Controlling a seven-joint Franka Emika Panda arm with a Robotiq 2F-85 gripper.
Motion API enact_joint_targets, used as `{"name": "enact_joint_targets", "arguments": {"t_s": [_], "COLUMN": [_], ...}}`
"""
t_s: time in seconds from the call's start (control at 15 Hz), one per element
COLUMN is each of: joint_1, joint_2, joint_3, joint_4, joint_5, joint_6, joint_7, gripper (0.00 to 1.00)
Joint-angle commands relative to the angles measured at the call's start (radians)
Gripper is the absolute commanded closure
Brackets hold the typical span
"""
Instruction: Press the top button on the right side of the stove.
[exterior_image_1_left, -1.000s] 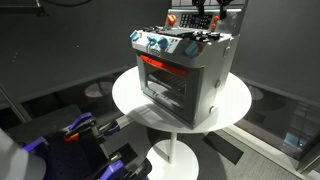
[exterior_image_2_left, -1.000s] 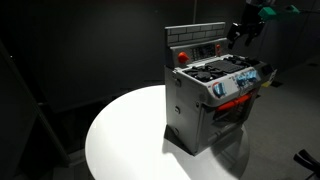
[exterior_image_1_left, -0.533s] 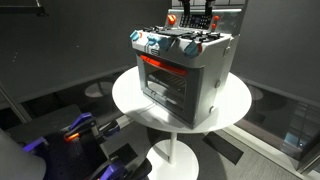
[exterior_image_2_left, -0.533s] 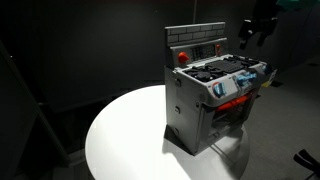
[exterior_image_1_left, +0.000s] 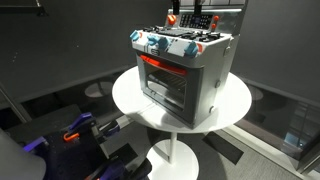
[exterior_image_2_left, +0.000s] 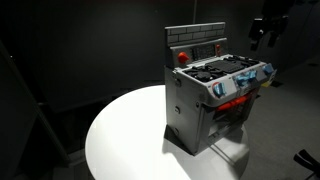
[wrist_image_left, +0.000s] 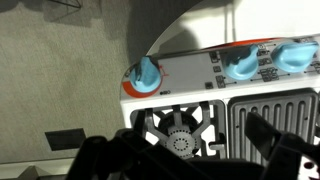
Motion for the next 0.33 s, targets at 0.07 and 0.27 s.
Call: {"name": "enact_joint_targets", "arguments": {"t_s": [0.07,0.27], "joint_1": [-0.006,-0.006], "joint_2": [0.003,0.005], "joint_3": [0.006,0.007], "joint_4": [0.002,0.002], "joint_5": [0.001,0.001], "joint_6": [-0.002,-0.002], "joint_7": [-0.001,-0.001], "gripper": [0.00,0.00]}}
